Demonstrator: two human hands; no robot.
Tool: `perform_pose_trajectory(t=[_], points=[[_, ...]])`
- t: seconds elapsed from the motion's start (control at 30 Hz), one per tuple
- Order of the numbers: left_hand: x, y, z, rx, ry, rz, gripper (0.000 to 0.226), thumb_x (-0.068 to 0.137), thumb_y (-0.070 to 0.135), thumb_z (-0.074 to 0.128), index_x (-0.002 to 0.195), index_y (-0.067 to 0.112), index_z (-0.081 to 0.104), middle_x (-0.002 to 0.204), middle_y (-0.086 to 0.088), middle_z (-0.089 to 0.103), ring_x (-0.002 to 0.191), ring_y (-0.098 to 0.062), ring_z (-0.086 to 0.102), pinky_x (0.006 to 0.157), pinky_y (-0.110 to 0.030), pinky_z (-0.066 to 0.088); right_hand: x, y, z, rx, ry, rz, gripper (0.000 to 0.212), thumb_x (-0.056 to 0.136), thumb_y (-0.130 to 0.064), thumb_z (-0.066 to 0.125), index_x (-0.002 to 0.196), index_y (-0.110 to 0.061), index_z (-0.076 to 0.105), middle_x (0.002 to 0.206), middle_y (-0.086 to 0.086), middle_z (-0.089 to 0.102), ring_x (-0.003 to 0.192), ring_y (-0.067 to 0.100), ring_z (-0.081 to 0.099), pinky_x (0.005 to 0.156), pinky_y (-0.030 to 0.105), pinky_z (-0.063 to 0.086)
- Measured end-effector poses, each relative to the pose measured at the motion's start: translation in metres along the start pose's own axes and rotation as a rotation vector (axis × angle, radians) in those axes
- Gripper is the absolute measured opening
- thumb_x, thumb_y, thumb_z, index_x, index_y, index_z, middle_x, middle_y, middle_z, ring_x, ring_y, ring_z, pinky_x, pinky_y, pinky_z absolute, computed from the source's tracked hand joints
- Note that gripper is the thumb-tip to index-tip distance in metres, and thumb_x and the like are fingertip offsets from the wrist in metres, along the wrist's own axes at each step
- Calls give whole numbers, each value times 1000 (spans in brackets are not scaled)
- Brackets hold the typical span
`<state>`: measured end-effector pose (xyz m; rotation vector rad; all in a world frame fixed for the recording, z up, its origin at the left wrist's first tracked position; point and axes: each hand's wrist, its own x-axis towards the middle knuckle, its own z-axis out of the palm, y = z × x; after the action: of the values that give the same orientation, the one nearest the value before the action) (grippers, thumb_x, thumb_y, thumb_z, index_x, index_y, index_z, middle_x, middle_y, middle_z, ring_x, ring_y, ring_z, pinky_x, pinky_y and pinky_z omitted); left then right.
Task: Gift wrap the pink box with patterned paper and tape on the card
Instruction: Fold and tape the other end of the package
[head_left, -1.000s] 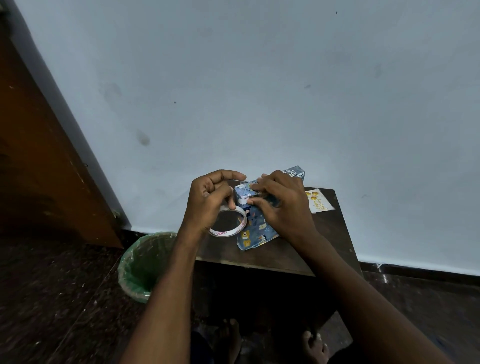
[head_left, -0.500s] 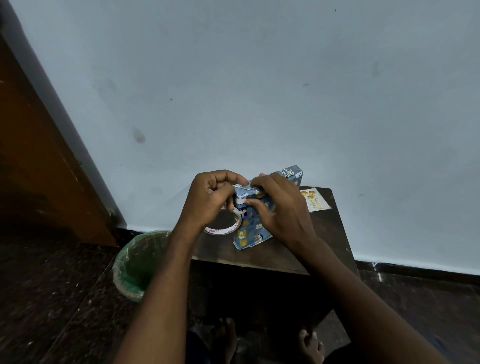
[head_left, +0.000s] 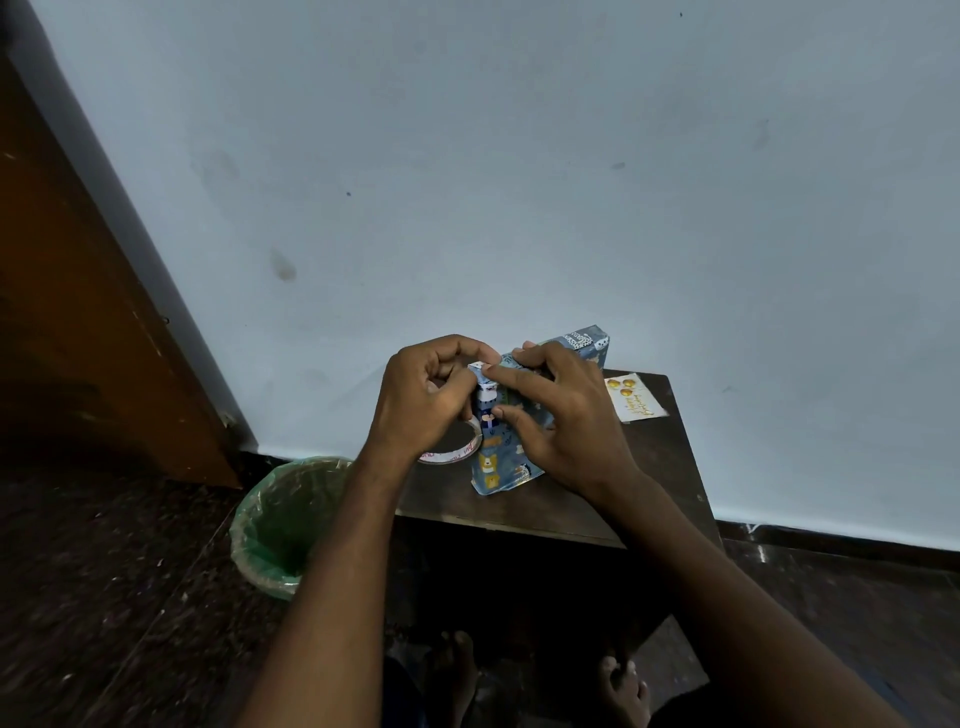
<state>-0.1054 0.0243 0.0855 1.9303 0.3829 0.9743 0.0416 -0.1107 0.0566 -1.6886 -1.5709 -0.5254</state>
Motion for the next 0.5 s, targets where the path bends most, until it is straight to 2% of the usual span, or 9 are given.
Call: perform_pose_trajectory(t=[0.07,0.13,0.2,0.3,0.4,0.5], points=[[0,-4,0,-1,20,-35,51,88,10,56,136,18,72,57,-7,65,52,-24,65,64,-29,54,2,-2,-1,13,13,5,42,88,-28,80,129,-25,73,116,3,59,123,24,59,90,50,47],[-1,-8,-1,-34,22,-68,61,88,12,57,149,18,61,58,-11,64,56,-24,65,69,-30,56,3,-3,-1,32,22,14,42,88,-31,80,129,-24,73,112,2,58,114,22,59,87,48,47],[-2,-9,0,-57,7,-70,59,89,13,57,148,16,62,57,-7,64,56,-21,64,70,-29,55,4,-3,-2,24,23,18,46,87,-34,79,131,-22,72,110,3,58,107,23,58,84,48,47],[-3,-10,2,-69,0,-62,55,91,12,56,144,16,65,58,-7,65,55,-19,63,69,-28,54,6,-4,-1,-4,14,29,47,87,-35,78,132,-23,71,112,5,58,107,24,57,84,48,47],[-2,-9,3,-94,13,-92,51,90,11,54,138,15,70,57,-10,64,55,-22,62,68,-31,57,3,-7,2,-14,3,43,51,87,-34,79,135,-21,69,117,7,58,115,27,57,89,50,49],[-3,-10,5,-114,20,-123,40,92,14,53,122,13,79,57,-16,62,53,-24,59,66,-33,53,-1,-7,3,24,-7,46,55,88,-29,80,140,-17,65,129,8,59,130,27,55,99,47,51]])
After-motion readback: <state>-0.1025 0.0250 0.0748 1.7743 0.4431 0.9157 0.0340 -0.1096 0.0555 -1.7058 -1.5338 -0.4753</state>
